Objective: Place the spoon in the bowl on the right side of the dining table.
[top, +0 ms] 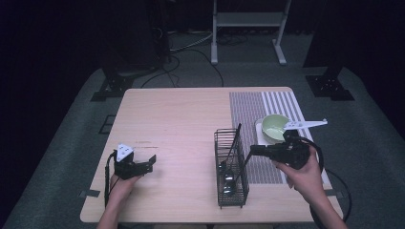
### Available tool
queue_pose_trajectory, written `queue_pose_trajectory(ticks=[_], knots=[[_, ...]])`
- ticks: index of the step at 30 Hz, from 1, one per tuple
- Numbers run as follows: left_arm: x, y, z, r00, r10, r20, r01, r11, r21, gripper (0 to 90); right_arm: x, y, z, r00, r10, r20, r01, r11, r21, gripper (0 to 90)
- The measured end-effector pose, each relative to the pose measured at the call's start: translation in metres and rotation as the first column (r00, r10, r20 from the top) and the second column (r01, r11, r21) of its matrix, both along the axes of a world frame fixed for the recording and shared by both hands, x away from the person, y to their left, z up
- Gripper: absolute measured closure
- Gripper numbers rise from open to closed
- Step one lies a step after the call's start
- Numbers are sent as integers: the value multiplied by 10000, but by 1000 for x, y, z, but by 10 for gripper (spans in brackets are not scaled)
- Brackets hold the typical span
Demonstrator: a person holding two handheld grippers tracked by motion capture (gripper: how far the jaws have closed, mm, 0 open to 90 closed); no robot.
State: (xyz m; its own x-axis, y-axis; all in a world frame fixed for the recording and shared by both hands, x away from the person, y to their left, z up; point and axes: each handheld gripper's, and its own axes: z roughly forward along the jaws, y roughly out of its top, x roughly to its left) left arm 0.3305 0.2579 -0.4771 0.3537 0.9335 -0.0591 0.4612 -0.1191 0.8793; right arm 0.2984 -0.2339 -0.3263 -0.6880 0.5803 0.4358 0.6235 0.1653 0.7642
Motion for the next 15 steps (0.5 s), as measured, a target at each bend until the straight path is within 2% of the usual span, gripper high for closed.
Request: queue_pose_trajectory(ticks=[15], knots=[[0, 0, 0, 10000, -5, 24, 5, 10000, 20, 0, -2, 0, 11, 10000, 7, 65, -6, 10000, -45, 884]])
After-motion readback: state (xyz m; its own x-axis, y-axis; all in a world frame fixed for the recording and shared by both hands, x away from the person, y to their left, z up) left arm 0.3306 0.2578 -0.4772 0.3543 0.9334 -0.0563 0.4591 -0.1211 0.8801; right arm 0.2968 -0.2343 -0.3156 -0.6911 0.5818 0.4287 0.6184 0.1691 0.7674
